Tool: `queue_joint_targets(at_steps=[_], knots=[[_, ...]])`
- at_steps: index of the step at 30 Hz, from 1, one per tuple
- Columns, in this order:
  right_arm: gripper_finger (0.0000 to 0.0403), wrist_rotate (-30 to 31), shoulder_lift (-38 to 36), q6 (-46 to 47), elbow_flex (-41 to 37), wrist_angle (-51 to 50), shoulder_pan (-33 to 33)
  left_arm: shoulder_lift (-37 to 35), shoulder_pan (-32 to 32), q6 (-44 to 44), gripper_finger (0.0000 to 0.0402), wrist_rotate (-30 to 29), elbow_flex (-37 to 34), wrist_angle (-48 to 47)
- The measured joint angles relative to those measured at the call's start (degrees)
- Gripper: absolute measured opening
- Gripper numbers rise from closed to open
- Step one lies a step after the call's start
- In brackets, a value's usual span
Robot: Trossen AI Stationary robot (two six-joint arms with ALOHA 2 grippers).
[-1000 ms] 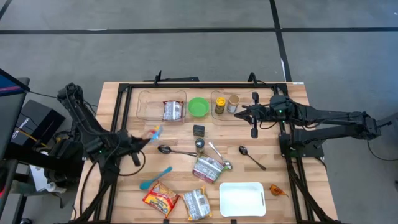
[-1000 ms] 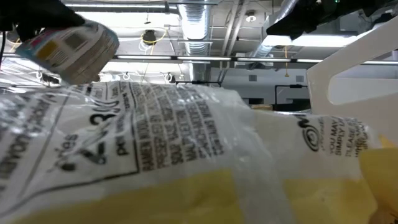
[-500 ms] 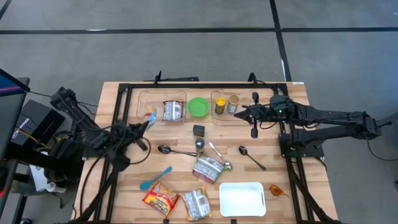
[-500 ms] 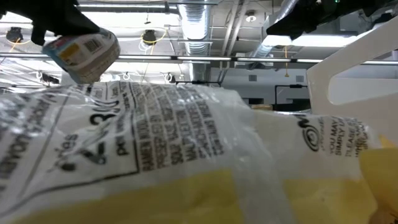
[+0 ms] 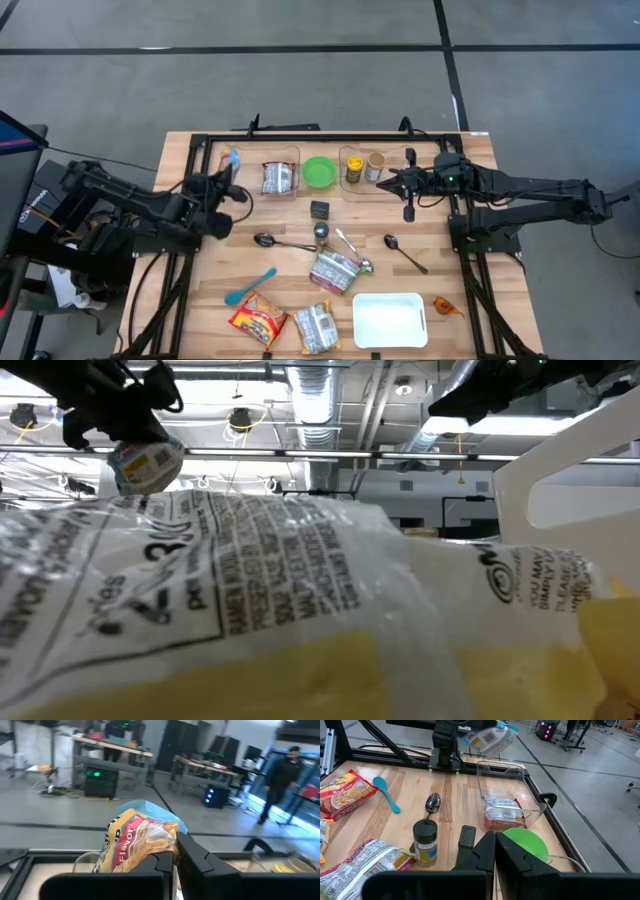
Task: Pick & Place Food Item
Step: Put the blue noodle pack in the left transparent bin
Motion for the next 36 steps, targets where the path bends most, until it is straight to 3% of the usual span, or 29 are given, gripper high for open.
queue_joint_targets(at_steps=[15,20,26,29,36], knots=[[0.0005,0.0,0.0,1.5,0.0,0.0,0.0,0.0,12.0,3.3,0.0006,7.6,0.0,10.4],[0.0005,0.0,0.0,2.3,0.0,-0.2,0.0,0.0,14.0,21.5,0.0004,14.8,0.0,23.4],[0.0005,0.0,0.0,3.1,0.0,-2.0,0.0,0.0,16.7,46.6,0.0005,31.5,0.0,38.2],[0.0005,0.0,0.0,3.8,0.0,-2.7,0.0,0.0,18.3,55.2,0.0002,37.1,0.0,39.6],[0.0005,0.0,0.0,5.2,0.0,-3.4,0.0,0.0,22.6,70.6,0.0008,41.8,0.0,36.7]])
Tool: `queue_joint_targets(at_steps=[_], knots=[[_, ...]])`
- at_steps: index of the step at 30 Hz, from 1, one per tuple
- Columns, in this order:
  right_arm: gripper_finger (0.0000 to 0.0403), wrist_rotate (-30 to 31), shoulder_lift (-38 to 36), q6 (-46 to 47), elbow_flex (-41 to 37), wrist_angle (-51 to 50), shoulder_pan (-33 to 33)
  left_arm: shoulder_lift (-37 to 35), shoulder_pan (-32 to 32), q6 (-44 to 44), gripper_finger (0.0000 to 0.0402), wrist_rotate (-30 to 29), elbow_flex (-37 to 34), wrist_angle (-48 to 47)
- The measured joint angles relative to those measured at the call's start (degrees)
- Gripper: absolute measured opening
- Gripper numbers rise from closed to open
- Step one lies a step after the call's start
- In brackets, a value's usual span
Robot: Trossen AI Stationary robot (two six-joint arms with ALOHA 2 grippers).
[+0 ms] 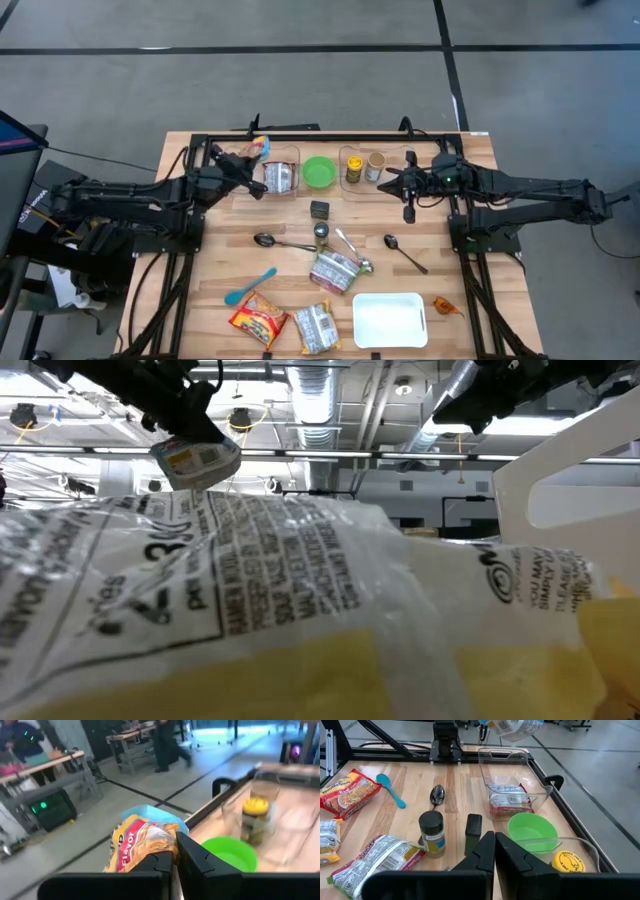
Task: Pick & Place Food Item
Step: Put the blue noodle pack in the left transparent bin
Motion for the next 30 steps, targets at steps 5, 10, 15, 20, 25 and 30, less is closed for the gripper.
queue_joint_targets(at_steps=[5,10,15,20,25,30], knots=[[0.0005,0.0,0.0,0.2,0.0,0.0,0.0,0.0,4.2,7.2,0.0003,9.2,0.0,-4.0],[0.0005,0.0,0.0,0.8,0.0,0.0,0.0,0.1,8.1,7.8,0.0006,11.5,0.0,-8.4],[0.0005,0.0,0.0,0.3,0.0,0.0,0.0,1.5,10.5,6.5,0.0002,13.7,0.0,-10.7],[0.0005,0.0,0.0,0.1,0.0,0.0,0.0,5.0,11.6,5.9,0.0004,17.9,0.0,-10.5],[0.0005,0.0,0.0,0.1,0.0,-0.4,0.0,9.5,13.5,5.9,0.0002,17.8,0.0,-10.5],[0.0005,0.0,0.0,0.1,0.0,-1.1,0.0,13.0,15.1,5.9,0.0004,17.8,0.0,-10.6]])
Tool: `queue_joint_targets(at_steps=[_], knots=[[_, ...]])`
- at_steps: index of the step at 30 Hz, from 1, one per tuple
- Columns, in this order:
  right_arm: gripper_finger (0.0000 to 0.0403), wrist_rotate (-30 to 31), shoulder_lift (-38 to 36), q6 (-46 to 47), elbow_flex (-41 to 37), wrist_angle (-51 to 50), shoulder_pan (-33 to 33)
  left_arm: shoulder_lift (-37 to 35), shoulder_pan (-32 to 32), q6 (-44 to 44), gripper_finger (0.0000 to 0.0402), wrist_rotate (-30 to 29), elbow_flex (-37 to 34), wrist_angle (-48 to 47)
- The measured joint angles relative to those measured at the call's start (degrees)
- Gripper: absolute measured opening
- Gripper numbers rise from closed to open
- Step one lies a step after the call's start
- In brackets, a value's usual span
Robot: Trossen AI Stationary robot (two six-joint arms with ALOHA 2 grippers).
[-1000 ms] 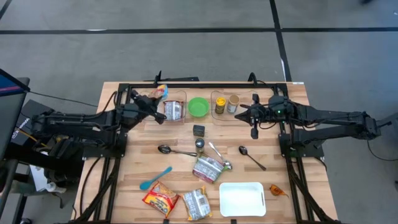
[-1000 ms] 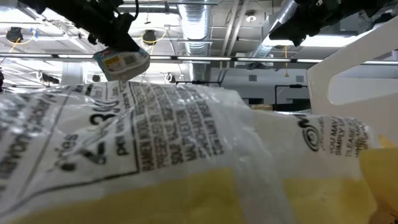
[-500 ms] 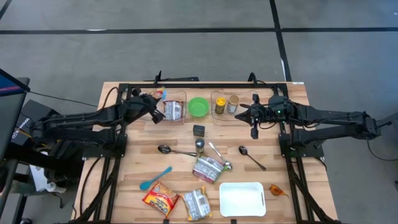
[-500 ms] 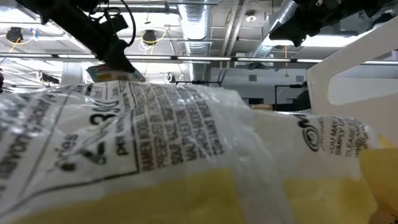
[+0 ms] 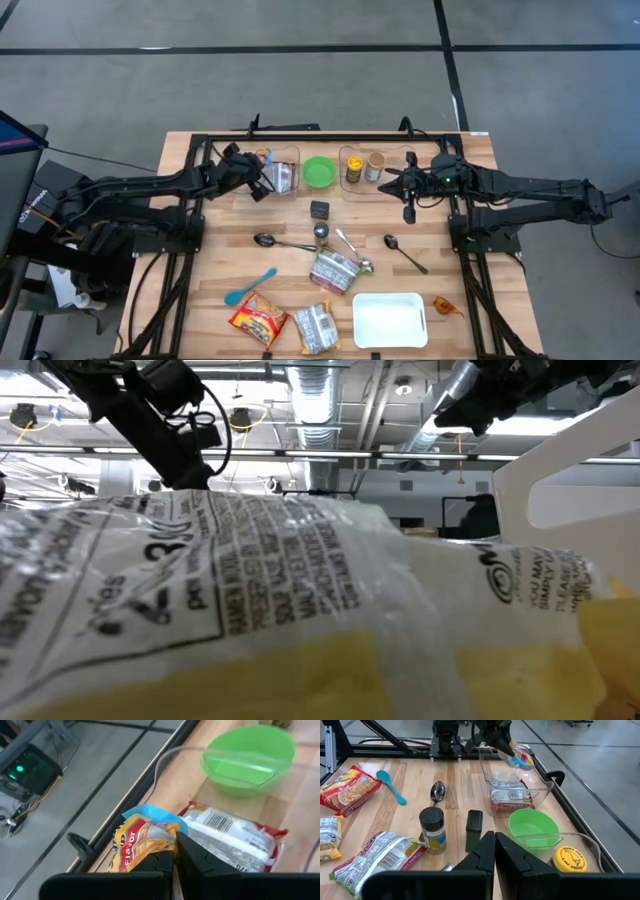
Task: Pick & Place Food Item
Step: Put the blue noodle pack in the left transparent bin
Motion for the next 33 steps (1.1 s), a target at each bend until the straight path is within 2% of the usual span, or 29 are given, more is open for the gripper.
queue_joint_targets(at_steps=[18,33], knots=[[0.0005,0.0,0.0,0.4,0.0,-0.4,0.0,2.0,0.8,2.4,0.0002,-1.0,-0.1,-2.4],[0.0005,0.0,0.0,0.5,0.0,-0.6,0.1,7.1,3.6,2.5,0.0005,-1.1,-0.1,0.1]])
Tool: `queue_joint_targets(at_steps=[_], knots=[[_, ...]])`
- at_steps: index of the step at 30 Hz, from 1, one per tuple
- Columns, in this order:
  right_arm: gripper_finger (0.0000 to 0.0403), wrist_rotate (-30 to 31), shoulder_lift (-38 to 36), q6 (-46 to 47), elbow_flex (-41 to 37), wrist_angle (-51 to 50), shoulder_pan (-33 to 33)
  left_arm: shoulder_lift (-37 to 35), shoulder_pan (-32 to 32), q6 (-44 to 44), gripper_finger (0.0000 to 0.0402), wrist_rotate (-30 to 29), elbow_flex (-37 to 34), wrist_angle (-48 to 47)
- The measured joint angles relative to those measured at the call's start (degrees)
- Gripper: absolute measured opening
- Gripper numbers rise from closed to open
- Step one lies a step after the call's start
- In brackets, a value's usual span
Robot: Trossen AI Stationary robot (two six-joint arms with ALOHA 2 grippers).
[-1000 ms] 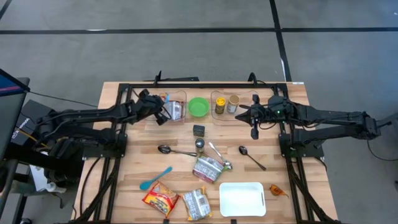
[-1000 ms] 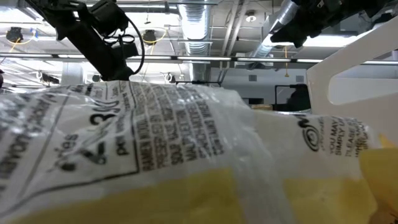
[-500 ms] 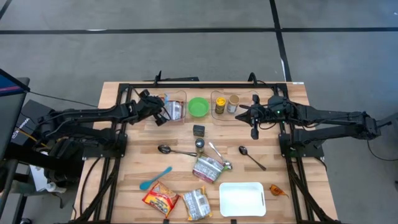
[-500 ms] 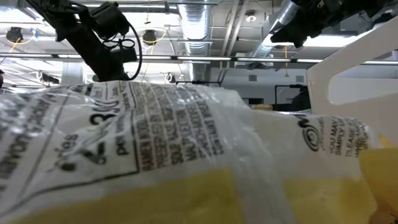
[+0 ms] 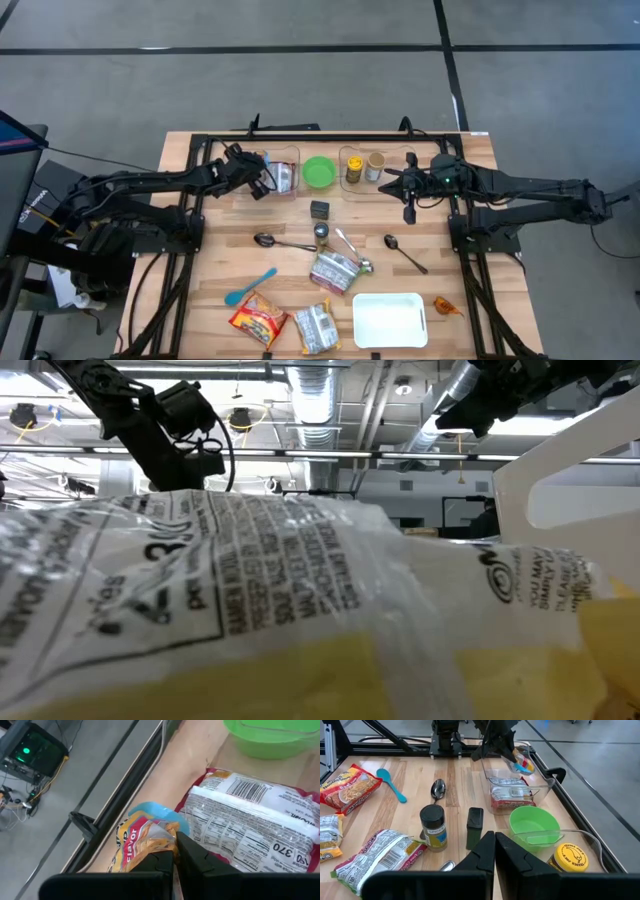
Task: Pick & Place Food Item
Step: Put the blue noodle pack in the left transparent bin
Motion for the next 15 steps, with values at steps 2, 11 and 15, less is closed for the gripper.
queue_joint_targets(at_steps=[2,11,15], knots=[[0.0005,0.0,0.0,0.0,0.0,0.0,0.0,0.0,0.0,0.0,0.0005,0.4,0.0,-0.1],[0.0005,0.0,0.0,0.0,0.0,0.0,0.0,0.0,0.0,0.1,0.0021,1.5,0.0,-2.7],[0.0005,0.0,0.0,0.0,0.0,0.0,0.0,0.0,0.0,0.0,0.0038,1.7,0.0,-5.1]])
